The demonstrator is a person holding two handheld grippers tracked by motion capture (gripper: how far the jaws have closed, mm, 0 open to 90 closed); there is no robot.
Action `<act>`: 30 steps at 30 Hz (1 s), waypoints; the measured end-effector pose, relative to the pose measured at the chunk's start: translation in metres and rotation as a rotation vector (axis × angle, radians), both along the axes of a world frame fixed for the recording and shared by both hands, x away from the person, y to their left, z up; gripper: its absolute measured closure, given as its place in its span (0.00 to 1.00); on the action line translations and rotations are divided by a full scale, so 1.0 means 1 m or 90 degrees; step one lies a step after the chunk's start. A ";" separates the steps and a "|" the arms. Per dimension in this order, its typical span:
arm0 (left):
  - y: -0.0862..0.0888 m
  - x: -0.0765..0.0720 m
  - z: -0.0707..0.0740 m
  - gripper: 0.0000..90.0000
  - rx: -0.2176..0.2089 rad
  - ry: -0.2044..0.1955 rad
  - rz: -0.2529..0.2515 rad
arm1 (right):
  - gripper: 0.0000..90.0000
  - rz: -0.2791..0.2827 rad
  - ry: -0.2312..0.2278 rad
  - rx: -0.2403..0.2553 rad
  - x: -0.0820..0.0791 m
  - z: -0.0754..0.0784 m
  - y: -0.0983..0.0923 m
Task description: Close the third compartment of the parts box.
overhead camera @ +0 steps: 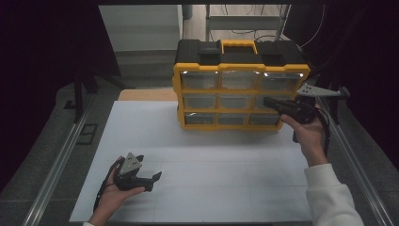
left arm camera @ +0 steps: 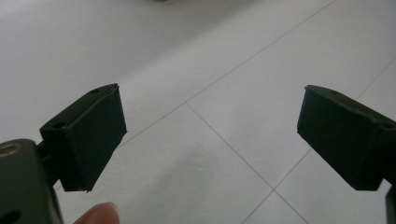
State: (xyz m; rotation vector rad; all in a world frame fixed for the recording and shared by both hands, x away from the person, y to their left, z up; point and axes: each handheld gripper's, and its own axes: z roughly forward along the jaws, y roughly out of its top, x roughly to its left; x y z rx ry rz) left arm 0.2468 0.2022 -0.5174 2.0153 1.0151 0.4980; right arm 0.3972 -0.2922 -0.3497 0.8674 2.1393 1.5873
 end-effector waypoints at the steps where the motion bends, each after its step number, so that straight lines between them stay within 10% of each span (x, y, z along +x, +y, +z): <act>1: 0.000 0.000 0.000 0.09 -0.001 0.000 0.001 | 1.00 0.001 0.000 -0.002 -0.003 -0.002 0.000; 14: -0.001 0.000 0.000 0.09 0.002 0.000 -0.002 | 0.96 0.050 0.024 0.003 -0.034 -0.027 0.007; 18: -0.001 0.000 0.000 0.09 0.000 -0.001 0.000 | 0.71 0.032 0.024 0.010 -0.042 -0.033 0.009; 30: -0.001 0.000 0.001 0.09 -0.002 -0.003 0.001 | 0.43 0.047 0.023 -0.015 -0.061 -0.053 0.014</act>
